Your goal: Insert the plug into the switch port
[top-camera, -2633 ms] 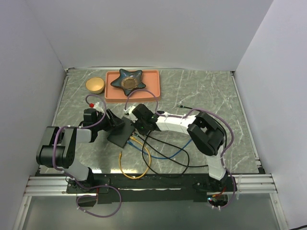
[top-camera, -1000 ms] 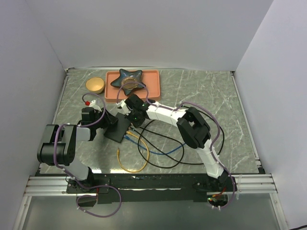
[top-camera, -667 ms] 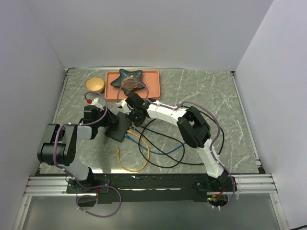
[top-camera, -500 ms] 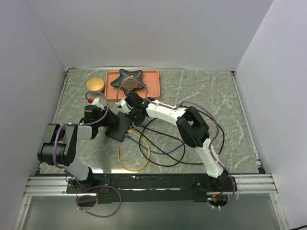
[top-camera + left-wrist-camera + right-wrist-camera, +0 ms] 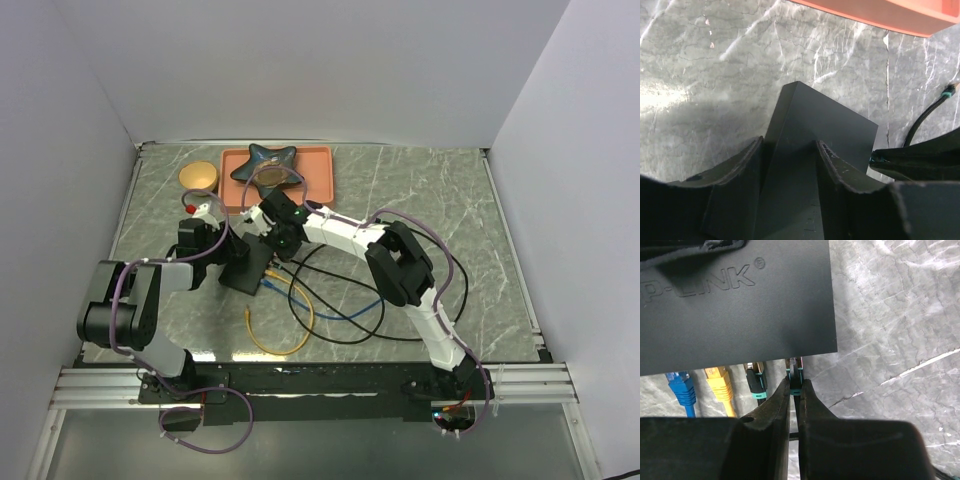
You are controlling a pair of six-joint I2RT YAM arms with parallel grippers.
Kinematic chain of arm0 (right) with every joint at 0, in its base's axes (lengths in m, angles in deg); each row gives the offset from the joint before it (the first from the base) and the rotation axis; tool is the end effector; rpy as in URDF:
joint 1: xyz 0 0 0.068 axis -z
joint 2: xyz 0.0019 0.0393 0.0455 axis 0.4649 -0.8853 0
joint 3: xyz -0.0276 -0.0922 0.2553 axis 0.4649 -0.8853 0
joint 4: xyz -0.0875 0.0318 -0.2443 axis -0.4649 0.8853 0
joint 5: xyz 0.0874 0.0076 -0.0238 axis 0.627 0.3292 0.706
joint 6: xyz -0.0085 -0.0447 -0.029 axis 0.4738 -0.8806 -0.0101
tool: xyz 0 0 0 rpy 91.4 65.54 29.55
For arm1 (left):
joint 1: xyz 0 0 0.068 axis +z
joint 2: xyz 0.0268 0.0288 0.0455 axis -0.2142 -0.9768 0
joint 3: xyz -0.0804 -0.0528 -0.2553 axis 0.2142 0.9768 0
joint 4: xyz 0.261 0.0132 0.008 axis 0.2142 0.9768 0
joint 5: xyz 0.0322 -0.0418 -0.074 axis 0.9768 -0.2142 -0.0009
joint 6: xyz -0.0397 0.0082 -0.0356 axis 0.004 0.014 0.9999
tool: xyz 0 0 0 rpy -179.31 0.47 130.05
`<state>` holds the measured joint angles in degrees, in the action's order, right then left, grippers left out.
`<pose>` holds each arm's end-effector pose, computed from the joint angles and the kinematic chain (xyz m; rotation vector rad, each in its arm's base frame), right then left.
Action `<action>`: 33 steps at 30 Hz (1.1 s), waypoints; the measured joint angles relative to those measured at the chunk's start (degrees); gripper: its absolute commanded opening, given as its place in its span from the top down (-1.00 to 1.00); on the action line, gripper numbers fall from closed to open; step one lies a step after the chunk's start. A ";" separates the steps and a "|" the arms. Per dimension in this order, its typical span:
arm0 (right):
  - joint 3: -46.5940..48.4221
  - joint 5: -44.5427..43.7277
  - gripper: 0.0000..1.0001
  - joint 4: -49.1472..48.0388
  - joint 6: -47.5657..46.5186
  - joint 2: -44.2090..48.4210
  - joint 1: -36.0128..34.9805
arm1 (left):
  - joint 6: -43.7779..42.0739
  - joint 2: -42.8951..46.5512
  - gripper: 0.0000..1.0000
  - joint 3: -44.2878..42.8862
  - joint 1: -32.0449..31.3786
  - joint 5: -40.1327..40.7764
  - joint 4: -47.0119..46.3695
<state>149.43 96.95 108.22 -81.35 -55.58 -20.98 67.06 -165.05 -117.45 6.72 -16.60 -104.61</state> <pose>0.3238 0.3758 0.1731 -1.3771 2.2643 0.3994 0.2831 -0.0388 0.1378 -0.2737 2.1790 -0.6781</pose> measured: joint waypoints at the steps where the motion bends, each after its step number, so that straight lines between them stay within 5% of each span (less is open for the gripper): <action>1: -0.39 -0.20 0.77 -0.44 0.07 0.11 0.00 | -0.15 0.35 -0.07 0.00 -0.26 0.33 0.44; 5: -4.07 -1.16 0.64 -4.35 0.63 1.66 -0.11 | -0.28 2.36 -0.24 0.00 -1.18 1.55 2.69; 15: -11.47 -7.41 -0.37 -14.99 4.44 5.81 -0.48 | 2.51 7.80 -0.48 0.39 -2.80 1.77 10.60; 24: -14.45 -8.72 -0.98 -22.32 5.18 12.33 -0.57 | 5.84 20.76 -0.68 2.54 -2.32 3.21 15.82; 33: -25.94 -8.35 -0.98 -24.17 6.69 30.14 -0.79 | 6.16 45.59 -0.99 2.43 -2.32 11.41 24.06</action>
<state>123.48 88.60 84.05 -74.66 -25.44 -21.77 73.23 -119.45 -115.03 4.40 -5.19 -80.54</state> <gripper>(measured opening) 0.993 0.988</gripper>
